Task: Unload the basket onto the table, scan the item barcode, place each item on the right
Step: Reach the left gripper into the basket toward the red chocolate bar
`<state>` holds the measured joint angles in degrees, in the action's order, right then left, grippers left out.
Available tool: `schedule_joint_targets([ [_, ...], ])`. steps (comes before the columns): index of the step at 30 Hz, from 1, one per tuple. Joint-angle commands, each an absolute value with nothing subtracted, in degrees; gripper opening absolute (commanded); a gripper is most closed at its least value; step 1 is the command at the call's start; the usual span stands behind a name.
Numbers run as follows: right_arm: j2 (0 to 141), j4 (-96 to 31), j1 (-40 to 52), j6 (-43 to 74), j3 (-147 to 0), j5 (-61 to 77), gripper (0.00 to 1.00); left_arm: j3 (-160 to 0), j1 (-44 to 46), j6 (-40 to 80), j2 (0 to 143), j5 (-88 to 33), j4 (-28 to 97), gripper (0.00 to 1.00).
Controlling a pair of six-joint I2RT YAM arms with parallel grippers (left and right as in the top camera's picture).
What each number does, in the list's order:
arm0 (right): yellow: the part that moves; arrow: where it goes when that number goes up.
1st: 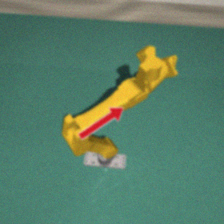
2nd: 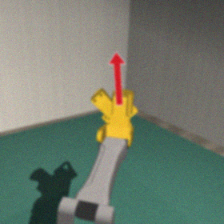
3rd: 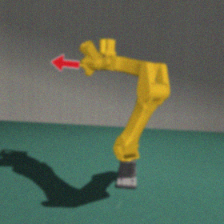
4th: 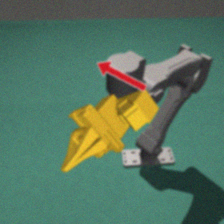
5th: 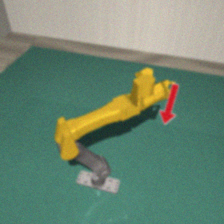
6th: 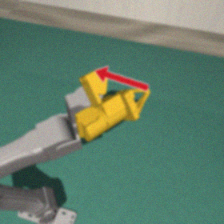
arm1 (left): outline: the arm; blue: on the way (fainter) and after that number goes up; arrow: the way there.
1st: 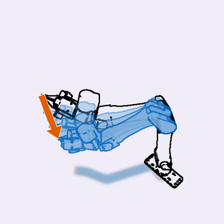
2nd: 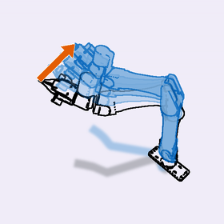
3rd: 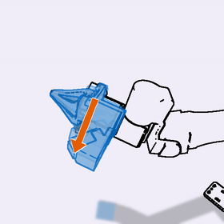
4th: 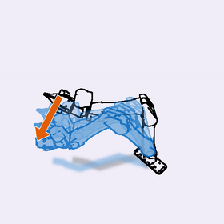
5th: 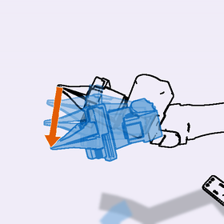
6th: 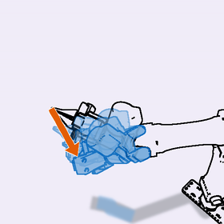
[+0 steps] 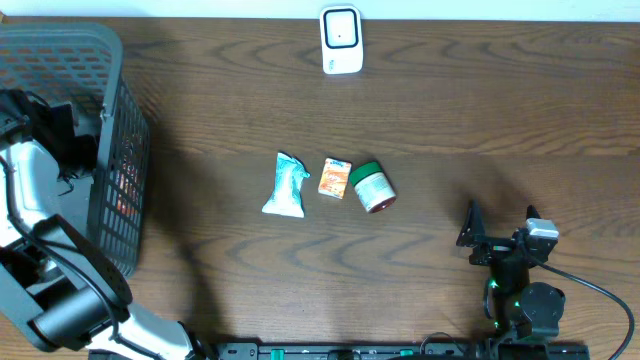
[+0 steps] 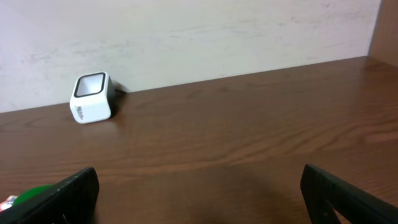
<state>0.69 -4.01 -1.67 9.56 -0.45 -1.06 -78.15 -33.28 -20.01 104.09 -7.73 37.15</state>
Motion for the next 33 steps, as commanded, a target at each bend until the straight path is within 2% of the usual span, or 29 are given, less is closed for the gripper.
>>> schedule_joint_targets([
  [1,0.3,-4.1,-1.1,8.7,-0.3,-1.4,0.99,-79.4,-33.3,-23.1,106.8,-6.7,38.3,0.98],
  [12,0.3,-4.1,-1.1,8.7,-0.3,-1.4,0.99,-79.4,-33.3,-26.4,111.2,-13.1,41.1,0.98],
  [27,0.3,-4.1,-1.1,8.7,-0.3,-1.4,0.99,-79.0,-33.3,-27.0,111.2,-13.1,42.9,0.99],
  [28,0.3,-4.1,-1.1,8.7,-0.3,-1.4,0.99,-78.9,-33.3,-27.0,111.2,-13.1,43.0,0.98],
  [31,0.3,-4.1,-1.1,8.7,-0.3,-1.4,0.99,-78.0,-33.3,-27.0,111.2,-13.1,43.0,0.8],
  [33,0.3,-4.1,-1.1,8.7,-0.3,-1.4,0.99,-76.5,-33.3,-27.0,111.3,-13.5,42.3,0.76],
])
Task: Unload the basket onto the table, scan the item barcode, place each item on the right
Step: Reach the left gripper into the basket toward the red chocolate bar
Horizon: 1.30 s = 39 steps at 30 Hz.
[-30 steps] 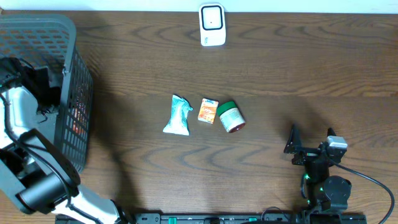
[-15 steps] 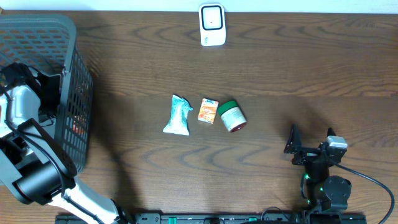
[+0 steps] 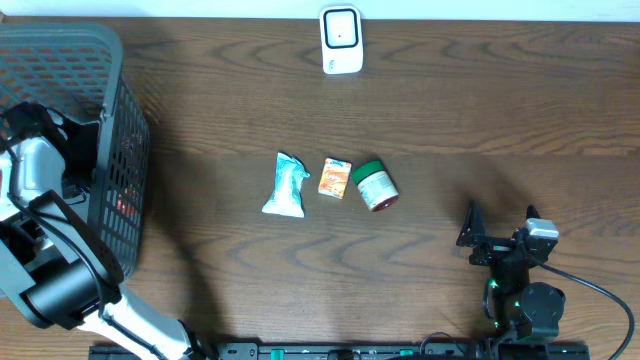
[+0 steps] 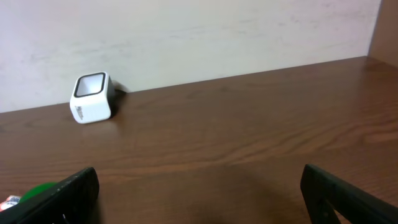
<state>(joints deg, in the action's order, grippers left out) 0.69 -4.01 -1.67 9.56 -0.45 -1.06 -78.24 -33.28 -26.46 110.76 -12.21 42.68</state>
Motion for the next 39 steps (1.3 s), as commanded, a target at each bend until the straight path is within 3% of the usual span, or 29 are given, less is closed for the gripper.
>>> schedule_joint_targets([
  [1,0.3,-4.1,-1.1,8.7,-0.3,-1.4,0.99,-76.1,-33.3,-27.0,111.3,-14.2,41.8,0.76],
  [3,0.3,-4.1,-1.1,8.7,-0.3,-1.4,0.99,-75.8,-33.3,-26.8,111.3,-14.6,41.6,0.72],
  [6,0.3,-4.1,-1.1,8.7,-0.3,-1.4,0.99,-75.9,-33.3,-25.5,111.3,-14.6,41.5,0.73],
  [9,0.3,-4.1,-1.1,8.7,-0.3,-1.4,0.99,-75.9,-33.3,-25.0,111.3,-16.6,41.5,0.91],
  [13,0.3,-4.1,-1.1,8.7,-0.3,-1.4,0.99,-75.9,-33.3,-25.0,111.3,-20.4,40.8,1.0],
  [25,0.3,-4.1,-1.1,8.7,-0.3,-1.4,0.99,-75.5,-33.3,-25.0,111.7,-22.0,40.2,1.0],
  [33,0.3,-4.1,-1.1,8.7,-0.3,-1.4,0.99,-75.4,-33.3,-25.0,117.1,-21.7,40.2,0.89],
  [39,0.3,-4.1,-1.1,8.7,-0.3,-1.4,0.99,-75.5,-33.3,-24.6,119.8,-16.1,40.4,0.51],
])
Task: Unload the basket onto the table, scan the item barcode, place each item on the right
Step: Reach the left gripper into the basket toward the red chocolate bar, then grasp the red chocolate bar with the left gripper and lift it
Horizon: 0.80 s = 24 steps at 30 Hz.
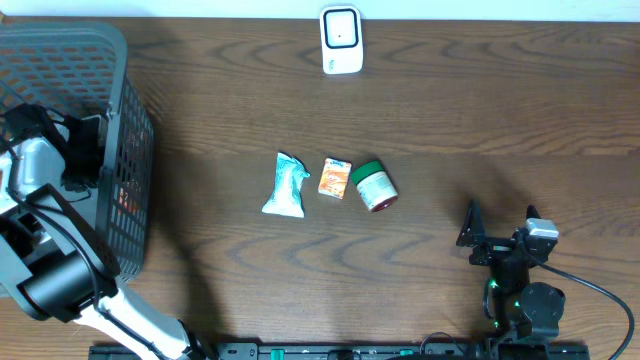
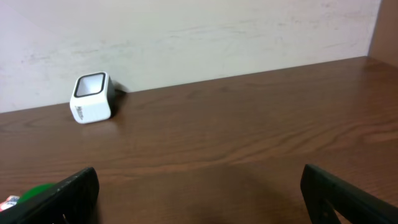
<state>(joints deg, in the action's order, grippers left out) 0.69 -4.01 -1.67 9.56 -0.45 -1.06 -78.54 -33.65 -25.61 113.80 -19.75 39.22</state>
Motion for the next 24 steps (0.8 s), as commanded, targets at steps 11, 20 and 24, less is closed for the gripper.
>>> schedule_joint_targets([
  [11,0.3,-4.1,-1.1,8.7,-0.3,-1.4,0.99,-77.7,-33.4,-19.2,113.0,-2.0,40.4,0.08],
  [20,0.3,-4.1,-1.1,8.7,-0.3,-1.4,0.99,-78.3,-34.3,-16.1,103.0,-1.9,37.9,0.08],
  [24,0.3,-4.1,-1.1,8.7,-0.3,-1.4,0.99,-78.3,-34.3,-15.9,102.6,-2.0,37.9,0.07],
])
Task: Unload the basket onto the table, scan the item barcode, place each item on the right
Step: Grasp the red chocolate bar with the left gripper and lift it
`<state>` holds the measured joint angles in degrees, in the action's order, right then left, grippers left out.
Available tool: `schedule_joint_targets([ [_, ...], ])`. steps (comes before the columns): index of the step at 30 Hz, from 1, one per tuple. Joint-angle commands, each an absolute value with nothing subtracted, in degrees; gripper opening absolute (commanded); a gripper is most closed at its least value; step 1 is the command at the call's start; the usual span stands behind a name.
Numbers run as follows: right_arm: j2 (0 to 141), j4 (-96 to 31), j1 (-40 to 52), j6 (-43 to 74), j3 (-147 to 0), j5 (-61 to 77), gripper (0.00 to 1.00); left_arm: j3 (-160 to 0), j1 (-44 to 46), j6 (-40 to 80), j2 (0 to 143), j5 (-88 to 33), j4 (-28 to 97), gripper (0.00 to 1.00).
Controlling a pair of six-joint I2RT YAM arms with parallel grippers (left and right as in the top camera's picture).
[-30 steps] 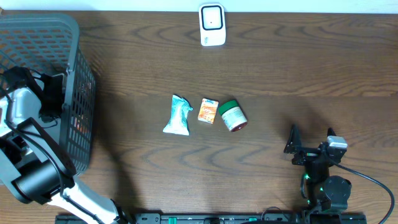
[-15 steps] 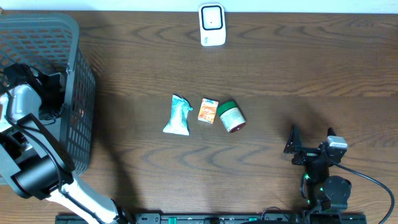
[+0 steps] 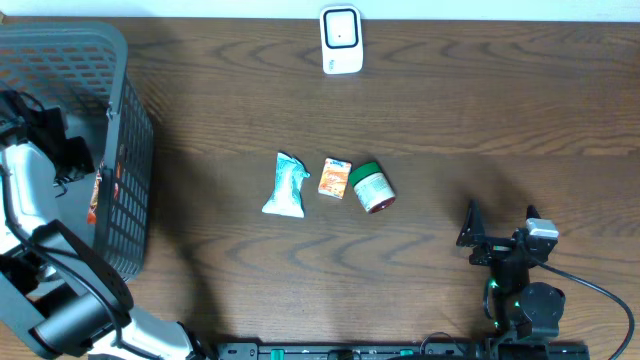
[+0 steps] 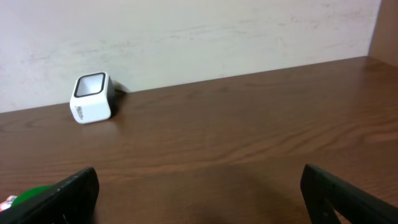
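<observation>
Three items lie mid-table: a teal-and-white pouch, a small orange box and a green-lidded jar. The jar's green lid just shows at the lower left of the right wrist view. The white barcode scanner stands at the table's far edge, window up. My right gripper rests open near the front right, its fingers wide apart over bare wood. My left arm reaches into the grey basket. Its gripper is behind mesh, beside an orange-red item.
The grey mesh basket fills the far left of the table, its right wall leaning out toward the items. A pale wall rises right behind the scanner. The table's front edge carries the arm mounts.
My left wrist has shifted further left and back inside the basket. The orange-red item seen through the mesh now shows further left. The right arm and the three table items have not moved.
My left arm stayed inside the basket at every moment, its wrist shifting about from one to the other, and the basket wall rocked slightly with it. The pouch, box, jar and scanner kept their places. My right gripper stayed open and still.
</observation>
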<state>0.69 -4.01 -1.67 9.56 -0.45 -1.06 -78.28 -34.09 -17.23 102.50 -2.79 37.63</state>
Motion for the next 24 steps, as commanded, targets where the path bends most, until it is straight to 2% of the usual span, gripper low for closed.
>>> schedule_joint_targets([
  [1,0.3,-4.1,-1.1,8.7,-0.3,-1.4,0.99,-78.3,-34.3,-15.7,102.7,-2.3,38.1,0.08],
  [3,0.3,-4.1,-1.1,8.7,-0.3,-1.4,0.99,-78.0,-34.3,-15.8,102.8,-2.6,38.5,0.59],
  [4,0.3,-4.1,-1.1,8.7,-0.3,-1.4,0.99,-77.8,-34.3,-15.8,102.8,-2.6,38.5,0.72],
  [6,0.3,-4.1,-1.1,8.7,-0.3,-1.4,0.99,-77.2,-34.3,-17.9,102.8,-3.4,38.7,0.86],
  [12,0.3,-4.1,-1.1,8.7,-0.3,-1.4,0.99,-77.0,-33.6,-24.2,103.5,-4.1,40.2,0.93],
  [24,0.3,-4.1,-1.1,8.7,-0.3,-1.4,0.99,-77.0,-33.1,-24.2,112.2,-7.1,40.6,0.92],
])
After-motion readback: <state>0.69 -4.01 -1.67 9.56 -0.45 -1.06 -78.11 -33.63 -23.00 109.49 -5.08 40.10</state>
